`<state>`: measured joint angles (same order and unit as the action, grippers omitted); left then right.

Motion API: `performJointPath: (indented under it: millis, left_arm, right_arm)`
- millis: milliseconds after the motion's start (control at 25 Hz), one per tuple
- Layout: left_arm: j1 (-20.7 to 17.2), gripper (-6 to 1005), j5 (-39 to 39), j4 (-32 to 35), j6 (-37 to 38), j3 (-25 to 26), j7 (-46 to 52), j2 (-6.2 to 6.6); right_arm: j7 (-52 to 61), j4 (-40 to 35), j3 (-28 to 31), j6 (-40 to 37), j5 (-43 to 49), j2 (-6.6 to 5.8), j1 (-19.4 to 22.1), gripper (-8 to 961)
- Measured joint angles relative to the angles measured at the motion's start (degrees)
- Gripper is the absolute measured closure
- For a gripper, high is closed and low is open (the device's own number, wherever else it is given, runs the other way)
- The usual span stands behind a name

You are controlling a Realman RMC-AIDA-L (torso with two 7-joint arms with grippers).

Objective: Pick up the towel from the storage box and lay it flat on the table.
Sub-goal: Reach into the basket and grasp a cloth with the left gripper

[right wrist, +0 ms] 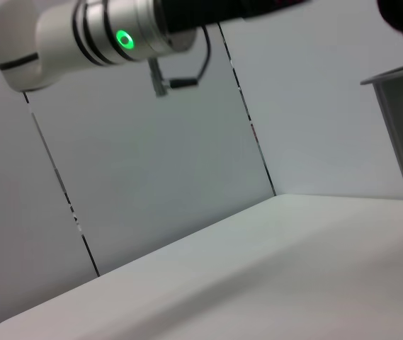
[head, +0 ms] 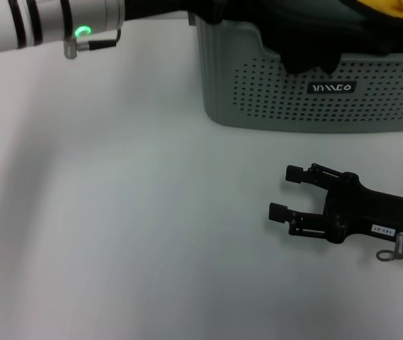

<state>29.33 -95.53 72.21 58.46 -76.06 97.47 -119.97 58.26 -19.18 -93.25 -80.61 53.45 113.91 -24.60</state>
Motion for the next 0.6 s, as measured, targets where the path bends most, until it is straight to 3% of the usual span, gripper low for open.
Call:
performJointPath:
  millis: [160,480,600]
  left_arm:
    - [1.1,904,0.0,-3.1,-0.1,1.0,-0.2,0.06]
    - [1.2,784,1.0,-3.0,0.4,3.3,0.5,0.07]
    - [1.1,678,2.1,-2.9,0.5,3.2,0.5,0.04]
  right_arm:
    - [0.0,0.0,0.0,0.0,0.0,-0.01,-0.1,83]
    - [0.0,-0.1,0.0,0.0,-0.1,0.07,-0.2,83]
    - [0.0,-0.1,0.0,0.0,-0.1,0.07,-0.4,83]
